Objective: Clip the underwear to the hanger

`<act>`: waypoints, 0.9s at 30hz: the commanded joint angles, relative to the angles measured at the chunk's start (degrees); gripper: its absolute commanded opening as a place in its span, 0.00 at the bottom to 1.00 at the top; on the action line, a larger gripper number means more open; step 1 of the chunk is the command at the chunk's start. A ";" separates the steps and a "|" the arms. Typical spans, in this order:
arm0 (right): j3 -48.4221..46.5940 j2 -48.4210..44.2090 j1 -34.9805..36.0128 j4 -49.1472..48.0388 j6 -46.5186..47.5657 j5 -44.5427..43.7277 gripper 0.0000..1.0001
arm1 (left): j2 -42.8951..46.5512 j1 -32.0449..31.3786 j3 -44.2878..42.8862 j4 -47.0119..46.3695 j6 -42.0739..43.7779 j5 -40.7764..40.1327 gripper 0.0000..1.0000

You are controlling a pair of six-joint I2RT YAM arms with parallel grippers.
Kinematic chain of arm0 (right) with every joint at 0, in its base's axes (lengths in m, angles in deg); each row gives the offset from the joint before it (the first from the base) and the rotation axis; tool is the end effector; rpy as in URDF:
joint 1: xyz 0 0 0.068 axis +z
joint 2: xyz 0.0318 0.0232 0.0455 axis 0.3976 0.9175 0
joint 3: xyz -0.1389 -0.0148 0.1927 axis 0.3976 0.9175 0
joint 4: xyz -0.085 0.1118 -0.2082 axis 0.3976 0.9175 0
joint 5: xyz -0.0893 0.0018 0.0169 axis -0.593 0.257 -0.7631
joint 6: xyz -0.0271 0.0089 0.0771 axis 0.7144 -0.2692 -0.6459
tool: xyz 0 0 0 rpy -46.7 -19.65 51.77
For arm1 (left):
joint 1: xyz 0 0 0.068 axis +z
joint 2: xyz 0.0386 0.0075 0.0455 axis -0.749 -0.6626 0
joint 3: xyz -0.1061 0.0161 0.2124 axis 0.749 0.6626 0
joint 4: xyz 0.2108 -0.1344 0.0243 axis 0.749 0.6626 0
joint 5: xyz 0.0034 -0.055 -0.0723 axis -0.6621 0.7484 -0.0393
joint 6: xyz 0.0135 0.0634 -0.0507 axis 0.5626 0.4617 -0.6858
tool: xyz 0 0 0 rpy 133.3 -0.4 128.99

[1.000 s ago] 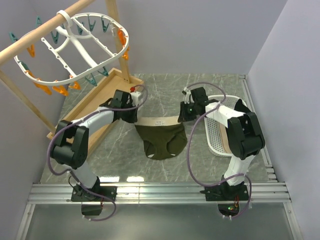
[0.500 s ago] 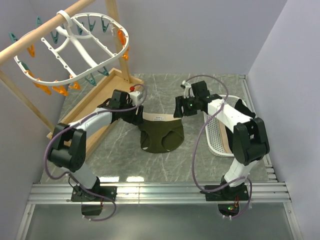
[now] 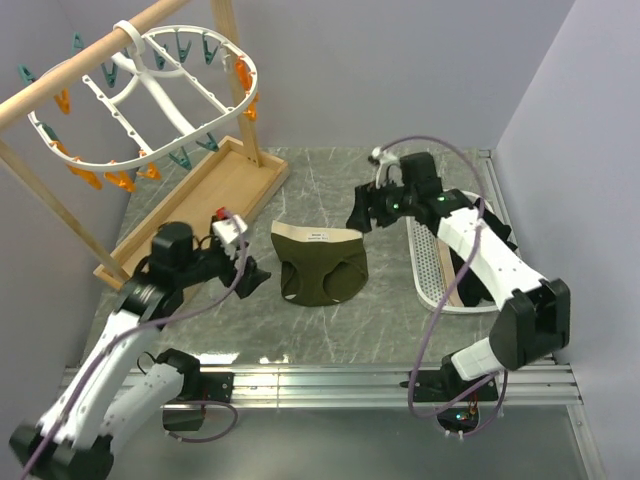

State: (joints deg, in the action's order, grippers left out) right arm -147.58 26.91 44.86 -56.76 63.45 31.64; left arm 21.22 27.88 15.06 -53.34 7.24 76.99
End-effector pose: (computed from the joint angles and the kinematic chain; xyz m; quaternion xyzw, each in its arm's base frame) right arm 0.3038 0.1572 0.2486 -0.2484 0.8568 0.3078 0.3308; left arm 0.1953 -0.1121 0.2674 0.3541 0.7608 -0.2658 0.4745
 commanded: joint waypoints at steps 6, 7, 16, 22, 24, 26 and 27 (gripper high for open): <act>-14.84 -6.17 -1.30 2.19 12.40 -1.92 0.89 | 12.26 -0.12 -14.08 9.87 -14.12 -13.43 0.99; -16.15 -6.18 -1.13 0.97 13.63 -1.22 0.90 | 11.91 -0.12 -15.48 10.66 -18.32 -18.41 0.99; -16.43 -5.30 9.93 -20.90 6.44 1.34 0.91 | 14.46 10.50 -25.25 8.38 -31.26 -20.13 0.99; -13.62 -2.40 20.74 -38.73 3.19 -2.00 0.91 | 20.24 26.23 -22.80 6.02 -43.21 -17.49 0.99; -15.10 0.58 23.90 -40.87 2.66 -2.88 0.91 | 21.31 31.77 -22.88 6.63 -45.69 -16.97 0.98; -17.73 4.27 25.67 -44.21 2.31 -5.08 0.90 | 22.02 37.11 -24.46 7.59 -46.66 -16.09 0.97; -19.48 5.50 27.59 -45.27 2.39 -5.78 0.90 | 21.93 38.80 -25.51 8.38 -47.28 -15.65 0.97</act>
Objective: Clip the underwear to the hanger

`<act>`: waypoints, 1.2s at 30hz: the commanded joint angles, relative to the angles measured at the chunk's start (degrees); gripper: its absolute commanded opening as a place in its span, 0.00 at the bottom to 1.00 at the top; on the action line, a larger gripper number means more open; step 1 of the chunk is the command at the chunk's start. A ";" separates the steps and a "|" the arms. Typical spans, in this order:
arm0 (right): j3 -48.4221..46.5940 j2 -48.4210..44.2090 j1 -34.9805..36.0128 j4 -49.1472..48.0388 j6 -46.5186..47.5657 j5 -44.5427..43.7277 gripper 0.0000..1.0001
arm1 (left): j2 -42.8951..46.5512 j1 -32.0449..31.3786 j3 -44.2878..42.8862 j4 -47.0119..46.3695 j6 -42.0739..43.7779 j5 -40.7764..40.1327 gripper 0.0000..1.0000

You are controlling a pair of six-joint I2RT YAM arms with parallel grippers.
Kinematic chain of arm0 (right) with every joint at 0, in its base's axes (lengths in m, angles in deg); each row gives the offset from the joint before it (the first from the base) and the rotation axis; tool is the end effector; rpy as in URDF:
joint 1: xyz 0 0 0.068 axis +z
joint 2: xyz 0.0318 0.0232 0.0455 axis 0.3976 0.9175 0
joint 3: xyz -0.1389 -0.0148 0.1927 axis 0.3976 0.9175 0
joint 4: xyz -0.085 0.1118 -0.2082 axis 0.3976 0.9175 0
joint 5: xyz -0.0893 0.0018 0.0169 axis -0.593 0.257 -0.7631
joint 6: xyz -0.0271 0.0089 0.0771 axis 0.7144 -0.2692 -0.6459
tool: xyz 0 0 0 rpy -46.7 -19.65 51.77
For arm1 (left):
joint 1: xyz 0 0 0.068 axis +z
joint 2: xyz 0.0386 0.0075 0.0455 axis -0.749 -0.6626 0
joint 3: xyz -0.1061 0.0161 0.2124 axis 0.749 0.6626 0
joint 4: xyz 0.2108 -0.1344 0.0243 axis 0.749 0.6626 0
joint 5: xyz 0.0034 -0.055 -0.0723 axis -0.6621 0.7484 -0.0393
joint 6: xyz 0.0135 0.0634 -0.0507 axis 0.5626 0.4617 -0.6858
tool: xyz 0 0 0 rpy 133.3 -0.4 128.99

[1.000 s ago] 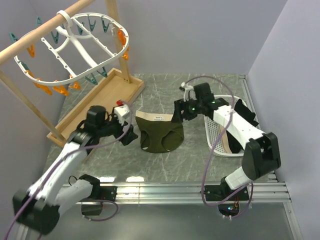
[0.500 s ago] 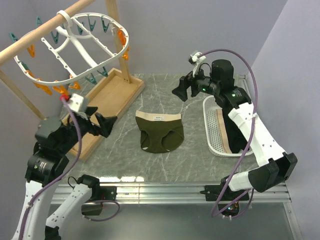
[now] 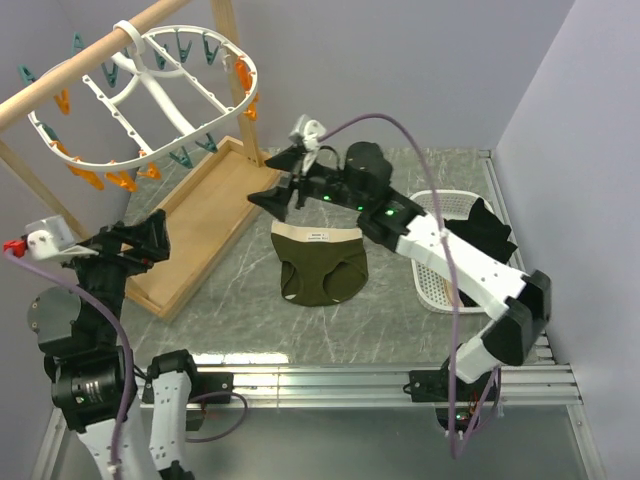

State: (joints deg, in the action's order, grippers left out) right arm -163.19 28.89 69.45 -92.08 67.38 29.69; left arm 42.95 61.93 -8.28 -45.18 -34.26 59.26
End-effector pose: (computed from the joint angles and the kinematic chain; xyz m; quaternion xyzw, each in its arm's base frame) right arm 0.2384 0.2949 0.4134 -0.4247 0.5219 0.4199 0.6090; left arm 0.0899 0.0054 0.4372 -0.1657 0.6317 -0.1833 0.7348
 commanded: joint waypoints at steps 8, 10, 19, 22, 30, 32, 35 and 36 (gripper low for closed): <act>-15.92 18.89 7.42 -20.05 -9.27 -4.37 0.82 | -2.96 11.71 -8.85 7.88 -4.28 2.69 0.96; -19.88 22.92 8.29 -22.43 -11.29 -4.63 0.77 | -5.94 11.79 -9.82 8.32 -3.06 5.31 0.96; -25.69 30.59 9.26 -28.23 -13.84 -4.37 0.68 | -16.06 11.79 -14.74 8.33 0.12 22.02 0.97; -25.87 31.91 9.26 -29.29 -14.11 -4.37 0.67 | -16.76 12.32 -15.36 7.97 -0.77 23.35 0.97; -26.92 34.90 10.32 -32.54 -12.70 -5.69 0.67 | -16.41 13.02 -16.06 9.11 -0.77 18.35 0.93; -26.83 35.08 10.41 -32.98 -12.35 -6.30 0.67 | -16.32 13.11 -16.15 9.72 -0.42 17.02 0.90; -26.48 35.08 10.41 -32.64 -11.82 -8.41 0.66 | -15.97 13.11 -16.15 9.64 -0.41 16.84 0.90; -26.31 34.73 10.41 -31.67 -11.74 -10.33 0.66 | -15.79 13.11 -15.89 9.64 -0.50 16.67 0.90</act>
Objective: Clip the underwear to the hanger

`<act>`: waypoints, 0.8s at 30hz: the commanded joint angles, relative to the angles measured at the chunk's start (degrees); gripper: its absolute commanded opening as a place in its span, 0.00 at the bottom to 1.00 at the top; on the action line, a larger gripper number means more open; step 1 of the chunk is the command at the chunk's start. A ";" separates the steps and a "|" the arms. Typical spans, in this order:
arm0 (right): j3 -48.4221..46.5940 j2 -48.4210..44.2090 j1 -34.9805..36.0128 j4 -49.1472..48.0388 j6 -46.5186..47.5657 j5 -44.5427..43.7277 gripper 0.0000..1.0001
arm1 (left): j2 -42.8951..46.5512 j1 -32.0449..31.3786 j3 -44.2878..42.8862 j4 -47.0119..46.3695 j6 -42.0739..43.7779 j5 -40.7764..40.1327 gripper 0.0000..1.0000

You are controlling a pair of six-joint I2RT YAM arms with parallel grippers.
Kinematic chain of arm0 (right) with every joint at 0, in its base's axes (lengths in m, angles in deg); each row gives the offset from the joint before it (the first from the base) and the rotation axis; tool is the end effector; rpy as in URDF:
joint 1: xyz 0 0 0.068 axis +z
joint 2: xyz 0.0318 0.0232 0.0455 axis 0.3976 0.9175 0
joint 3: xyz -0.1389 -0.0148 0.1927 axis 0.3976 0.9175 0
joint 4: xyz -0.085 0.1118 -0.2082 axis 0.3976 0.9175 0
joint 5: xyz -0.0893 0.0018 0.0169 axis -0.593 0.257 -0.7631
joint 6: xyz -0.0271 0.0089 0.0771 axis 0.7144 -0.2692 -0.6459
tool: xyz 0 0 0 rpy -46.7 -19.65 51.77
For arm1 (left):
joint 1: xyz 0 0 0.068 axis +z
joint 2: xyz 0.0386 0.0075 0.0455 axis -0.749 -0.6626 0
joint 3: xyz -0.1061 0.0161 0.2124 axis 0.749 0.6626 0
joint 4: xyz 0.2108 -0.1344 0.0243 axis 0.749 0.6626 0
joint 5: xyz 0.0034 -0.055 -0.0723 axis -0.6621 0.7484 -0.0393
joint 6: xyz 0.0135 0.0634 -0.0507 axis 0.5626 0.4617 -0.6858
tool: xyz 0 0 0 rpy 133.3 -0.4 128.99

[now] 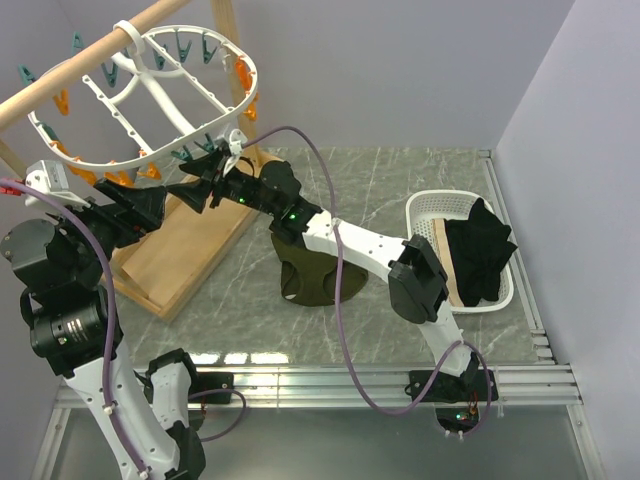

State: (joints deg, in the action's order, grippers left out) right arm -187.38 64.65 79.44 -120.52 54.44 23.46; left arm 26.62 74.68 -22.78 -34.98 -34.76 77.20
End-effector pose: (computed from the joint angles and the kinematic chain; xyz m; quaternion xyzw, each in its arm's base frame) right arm 0.2650 0.4398 0.3704 -0.3494 0.4428 0.5388 0.6258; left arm 0.1278 0.0223 0.4569 -0.1779 0.7026 -0.2199 0.6530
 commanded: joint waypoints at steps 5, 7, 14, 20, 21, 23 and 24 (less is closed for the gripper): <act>2.27 -3.32 0.42 -3.23 2.96 -4.03 0.65 | 0.53 0.37 -0.08 -0.83 -0.18 -1.37 0.90; 3.16 -3.67 0.33 -3.75 3.66 -3.50 0.65 | 0.62 0.46 0.62 -1.36 -0.70 -1.54 0.90; -0.78 -1.21 0.59 -5.34 3.49 -1.04 0.66 | -0.61 0.54 0.37 -1.54 -2.98 -0.58 0.91; -4.04 2.21 1.65 -7.01 4.28 -0.25 0.68 | -1.57 1.34 -0.16 -2.24 -4.21 0.30 0.92; -4.48 2.57 1.73 -7.44 4.28 -0.25 0.69 | -1.66 1.42 -0.16 -2.33 -4.39 0.48 0.92; -6.40 4.14 2.26 -7.97 4.89 -0.95 0.70 | -1.92 1.95 -0.34 -2.33 -4.74 1.01 0.92; -7.29 4.76 2.35 -8.24 5.07 -1.21 0.70 | -1.84 2.13 -0.43 -2.24 -4.83 1.09 0.92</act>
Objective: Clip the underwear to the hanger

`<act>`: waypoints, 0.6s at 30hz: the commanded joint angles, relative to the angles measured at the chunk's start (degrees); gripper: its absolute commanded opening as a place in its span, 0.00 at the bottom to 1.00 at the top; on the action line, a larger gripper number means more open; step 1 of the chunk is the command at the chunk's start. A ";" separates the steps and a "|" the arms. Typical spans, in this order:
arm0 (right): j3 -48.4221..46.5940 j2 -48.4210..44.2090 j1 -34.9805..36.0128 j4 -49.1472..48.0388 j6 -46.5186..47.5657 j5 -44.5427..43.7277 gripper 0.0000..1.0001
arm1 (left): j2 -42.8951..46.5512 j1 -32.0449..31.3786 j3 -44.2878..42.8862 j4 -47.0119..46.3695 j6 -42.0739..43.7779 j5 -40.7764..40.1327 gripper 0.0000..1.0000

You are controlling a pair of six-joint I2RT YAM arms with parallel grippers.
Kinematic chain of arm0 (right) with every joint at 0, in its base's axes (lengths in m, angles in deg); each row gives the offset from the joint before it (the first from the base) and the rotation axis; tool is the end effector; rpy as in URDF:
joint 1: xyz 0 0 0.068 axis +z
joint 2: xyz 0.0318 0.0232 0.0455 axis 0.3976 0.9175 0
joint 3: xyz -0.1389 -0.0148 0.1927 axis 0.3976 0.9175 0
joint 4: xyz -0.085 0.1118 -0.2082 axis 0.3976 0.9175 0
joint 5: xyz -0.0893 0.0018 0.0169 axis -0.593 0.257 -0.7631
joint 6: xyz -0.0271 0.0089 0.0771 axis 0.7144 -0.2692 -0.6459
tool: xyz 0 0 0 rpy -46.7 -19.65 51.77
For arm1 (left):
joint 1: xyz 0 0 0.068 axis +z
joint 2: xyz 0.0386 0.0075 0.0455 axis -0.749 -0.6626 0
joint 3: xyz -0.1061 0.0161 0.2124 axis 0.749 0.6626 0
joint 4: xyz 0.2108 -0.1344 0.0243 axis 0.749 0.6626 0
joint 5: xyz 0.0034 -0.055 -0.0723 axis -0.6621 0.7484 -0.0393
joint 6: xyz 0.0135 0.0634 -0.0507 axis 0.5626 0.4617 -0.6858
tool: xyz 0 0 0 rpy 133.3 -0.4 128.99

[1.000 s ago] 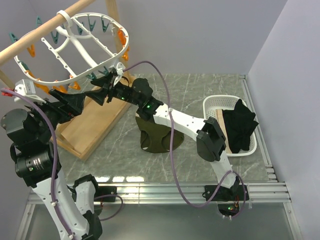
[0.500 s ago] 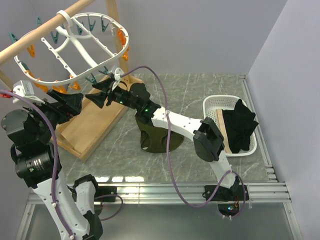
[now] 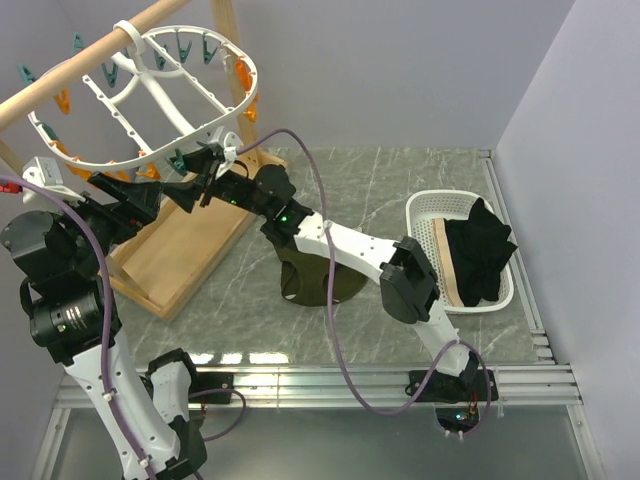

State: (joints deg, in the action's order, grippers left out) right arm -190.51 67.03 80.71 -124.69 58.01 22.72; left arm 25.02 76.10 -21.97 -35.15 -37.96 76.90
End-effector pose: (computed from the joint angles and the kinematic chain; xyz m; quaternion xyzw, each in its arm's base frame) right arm 0.2575 0.4475 0.3794 -0.3520 0.3963 0.5303 0.6617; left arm 0.1380 0.0315 0.4502 -0.2176 0.7034 -0.2309 0.6360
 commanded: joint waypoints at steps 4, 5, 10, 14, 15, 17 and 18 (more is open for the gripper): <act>-7.33 4.40 1.43 -4.50 2.39 -0.74 0.71 | -0.15 1.32 -1.32 -2.06 -1.99 1.40 0.92; -7.94 4.58 1.43 -4.68 2.65 -0.82 0.72 | 0.02 1.41 -1.32 -2.15 -2.08 1.49 0.92; -8.92 5.46 1.35 -5.21 2.83 -1.53 0.71 | 0.11 2.20 -0.97 -2.15 -2.52 1.49 0.92; -8.22 4.59 1.35 -4.59 2.30 -1.88 0.70 | 0.20 2.38 -0.10 -2.50 -2.52 1.93 0.92; -7.78 4.23 1.26 -4.59 2.39 -1.88 0.70 | 0.20 2.38 -0.01 -2.59 -2.17 3.06 0.91; -6.02 3.10 1.00 -4.50 2.30 -2.05 0.69 | 0.20 2.38 0.17 -2.94 -1.29 4.30 0.90; -5.58 2.74 0.82 -3.98 2.21 -1.97 0.69 | 0.20 2.38 0.26 -3.20 -0.94 5.52 0.89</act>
State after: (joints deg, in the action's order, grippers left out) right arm -196.17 73.22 81.91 -126.20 59.78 21.61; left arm 24.85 78.17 -21.90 -35.41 -39.35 78.86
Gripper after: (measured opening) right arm 0.691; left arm 0.898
